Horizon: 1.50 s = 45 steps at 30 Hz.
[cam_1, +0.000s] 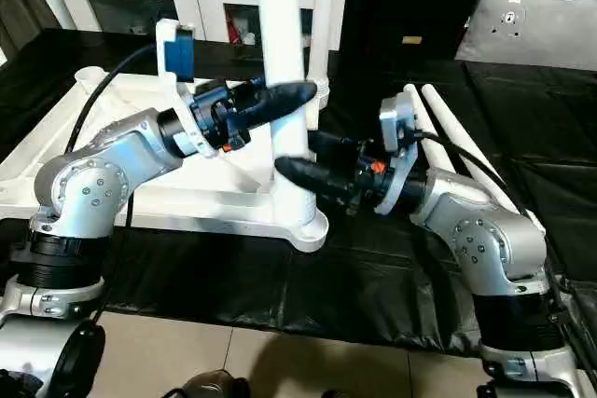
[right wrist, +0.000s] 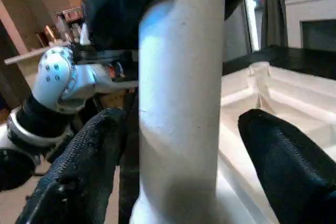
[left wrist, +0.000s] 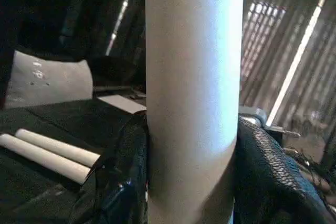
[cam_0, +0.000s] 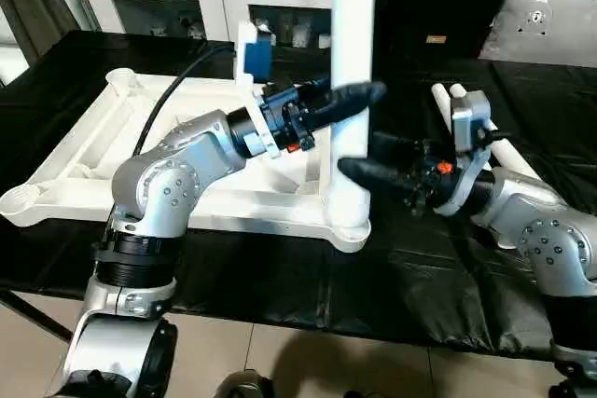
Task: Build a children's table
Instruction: Pick table leg
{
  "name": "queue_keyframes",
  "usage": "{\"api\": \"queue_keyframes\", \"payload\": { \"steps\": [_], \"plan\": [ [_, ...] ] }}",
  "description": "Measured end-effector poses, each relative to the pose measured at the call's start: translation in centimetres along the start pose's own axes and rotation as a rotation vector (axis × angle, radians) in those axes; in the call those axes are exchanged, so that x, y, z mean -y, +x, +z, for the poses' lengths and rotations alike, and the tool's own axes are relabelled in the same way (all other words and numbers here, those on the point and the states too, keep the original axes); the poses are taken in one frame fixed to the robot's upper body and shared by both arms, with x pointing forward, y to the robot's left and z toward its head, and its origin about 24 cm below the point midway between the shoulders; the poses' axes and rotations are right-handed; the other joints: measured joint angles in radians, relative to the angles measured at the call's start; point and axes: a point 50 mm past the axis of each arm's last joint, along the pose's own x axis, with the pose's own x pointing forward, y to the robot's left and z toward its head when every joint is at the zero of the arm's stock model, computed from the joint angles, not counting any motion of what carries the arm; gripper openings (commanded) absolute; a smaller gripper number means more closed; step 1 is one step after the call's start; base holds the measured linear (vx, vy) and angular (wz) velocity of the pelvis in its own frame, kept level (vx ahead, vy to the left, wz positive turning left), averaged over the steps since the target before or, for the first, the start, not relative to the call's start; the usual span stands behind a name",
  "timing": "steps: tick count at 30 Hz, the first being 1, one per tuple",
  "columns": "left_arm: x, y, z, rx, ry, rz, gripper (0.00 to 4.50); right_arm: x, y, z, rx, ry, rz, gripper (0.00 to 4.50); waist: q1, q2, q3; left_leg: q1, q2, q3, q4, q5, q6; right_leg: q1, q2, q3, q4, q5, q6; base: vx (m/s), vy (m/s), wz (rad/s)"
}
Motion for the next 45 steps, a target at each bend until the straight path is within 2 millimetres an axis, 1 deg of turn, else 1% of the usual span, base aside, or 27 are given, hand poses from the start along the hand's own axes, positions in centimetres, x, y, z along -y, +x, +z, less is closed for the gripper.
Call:
{"api": "queue_keyframes", "payload": {
  "steps": [5, 6, 7, 11, 12, 17, 28, 29, 31, 33, 36, 38, 41, 45],
  "plan": [
    [0.1, 0.0, 0.0, -0.004, 0.002, -0.009, 1.87, 0.2, 0.3, -0.4, -0.030, -0.014, -0.011, 2.91, 0.000, 0.000, 0.000, 0.000, 0.000, 0.000, 0.000, 0.000, 0.000, 0.000, 0.000, 0.000, 0.000, 0.000, 0.000, 0.000, 0.000, 0.00],
    [0.0, 0.0, 0.0, -0.006, 0.003, -0.007, 1.87, 0.1, 0.4, -0.4, -0.030, -0.015, -0.008, 2.91, 0.000, 0.000, 0.000, 0.000, 0.000, 0.000, 0.000, 0.000, 0.000, 0.000, 0.000, 0.000, 0.000, 0.000, 0.000, 0.000, 0.000, 0.00],
    [0.0, 0.0, 0.0, -0.007, 0.003, -0.006, 1.87, 0.1, 0.5, -0.5, -0.030, -0.016, -0.008, 2.68, 0.000, 0.000, 0.000, 0.000, 0.000, 0.000, 0.000, 0.000, 0.000, 0.000, 0.000, 0.000, 0.000, 0.000, 0.000, 0.000, 0.000, 0.00],
    [0.0, -0.1, -0.1, -0.013, 0.006, 0.002, 1.87, 0.0, 0.8, -0.8, -0.037, -0.011, -0.001, 2.58, 0.000, 0.000, 0.000, 0.000, 0.000, 0.000, 0.000, 0.000, 0.000, 0.000, 0.000, 0.000, 0.000, 0.000, 0.000, 0.000, 0.000, 0.00],
    [-0.1, -0.2, -0.1, -0.014, 0.007, 0.003, 1.86, 0.0, 0.9, -0.8, -0.037, -0.010, -0.002, 2.34, 0.000, 0.000, 0.000, 0.000, 0.000, 0.000, 0.000, 0.000, 0.000, 0.000, 0.000, 0.000, 0.000, 0.000, 0.000, 0.000, 0.000, 0.00],
    [-0.1, -0.1, -0.2, -0.020, 0.016, 0.005, 1.86, 0.0, 1.0, -0.9, -0.039, -0.008, 0.000, 1.96, 0.000, 0.000, 0.000, 0.000, 0.000, 0.000, 0.000, 0.000, 0.000, 0.000, 0.000, 0.000, 0.000, 0.000, 0.000, 0.000, 0.000, 0.00],
    [-0.3, 0.0, -0.5, -0.040, 0.044, 0.032, 1.86, 0.3, 1.1, -1.4, -0.041, 0.010, -0.017, 1.89, 0.000, 0.000, 0.000, 0.000, 0.000, 0.000, 0.000, 0.000, 0.000, 0.000, 0.000, 0.000, 0.000, 0.000, 0.000, 0.000, 0.000, 0.00],
    [-0.4, 0.1, -0.6, -0.039, 0.041, 0.042, 2.21, 0.3, 1.1, -1.4, -0.041, 0.011, -0.020, 1.89, 0.000, 0.000, 0.000, 0.000, 0.000, 0.000, 0.000, 0.000, 0.000, 0.000, 0.000, 0.000, 0.000, 0.000, 0.000, 0.000, 0.000, 0.00],
    [-0.5, 0.3, -0.8, -0.036, 0.027, 0.071, 2.56, 0.5, 1.1, -1.5, -0.041, 0.014, -0.042, 1.89, 0.000, 0.000, 0.000, 0.000, 0.000, 0.000, 0.000, 0.000, 0.000, 0.000, 0.000, 0.000, 0.000, 0.000, 0.000, 0.000, 0.000, 0.00],
    [-0.9, 0.4, -1.0, -0.033, 0.021, 0.117, 2.58, 0.7, 1.3, -1.8, -0.050, 0.017, -0.073, 1.88, -0.002, 0.000, 0.000, 0.000, 0.000, 0.000, 0.000, 0.000, 0.000, 0.000, 0.000, 0.000, 0.000, 0.000, 0.000, 0.000, 0.000, 0.00],
    [-1.1, 0.4, -1.0, -0.027, 0.032, 0.144, 2.89, 0.9, 1.6, -2.0, -0.046, 0.005, -0.111, 1.88, -0.003, 0.000, 0.000, 0.000, 0.000, 0.000, 0.000, 0.000, 0.000, 0.000, 0.000, 0.000, 0.000, 0.000, 0.000, 0.000, 0.000, 0.00],
    [-1.3, 0.5, -1.1, -0.033, 0.086, 0.187, 2.99, 1.0, 1.9, -2.0, -0.029, -0.007, -0.142, 1.88, -0.004, 0.000, 0.000, 0.000, 0.000, 0.000, 0.000, 0.000, 0.000, 0.000, 0.000, 0.000, 0.000, 0.000, 0.000, 0.000, 0.000, 0.00],
    [-1.6, 0.4, -1.8, -0.051, 0.144, 0.265, 3.13, 1.2, 2.1, -2.3, -0.032, -0.013, -0.204, 1.88, -0.003, 0.000, 0.000, 0.000, 0.000, 0.000, -0.001, 0.000, 0.000, 0.000, 0.000, 0.000, 0.000, 0.000, 0.000, 0.000, 0.000, 0.00],
    [-1.7, 1.1, -2.0, -0.027, 0.231, 0.387, 3.16, 1.6, 2.8, -2.7, -0.016, -0.004, -0.294, 1.88, -0.002, 0.000, 0.000, 0.000, 0.000, 0.000, 0.000, 0.000, 0.000, 0.000, 0.000, 0.000, -0.001, 0.000, 0.000, 0.000, 0.000, 0.00]
  ]
}}
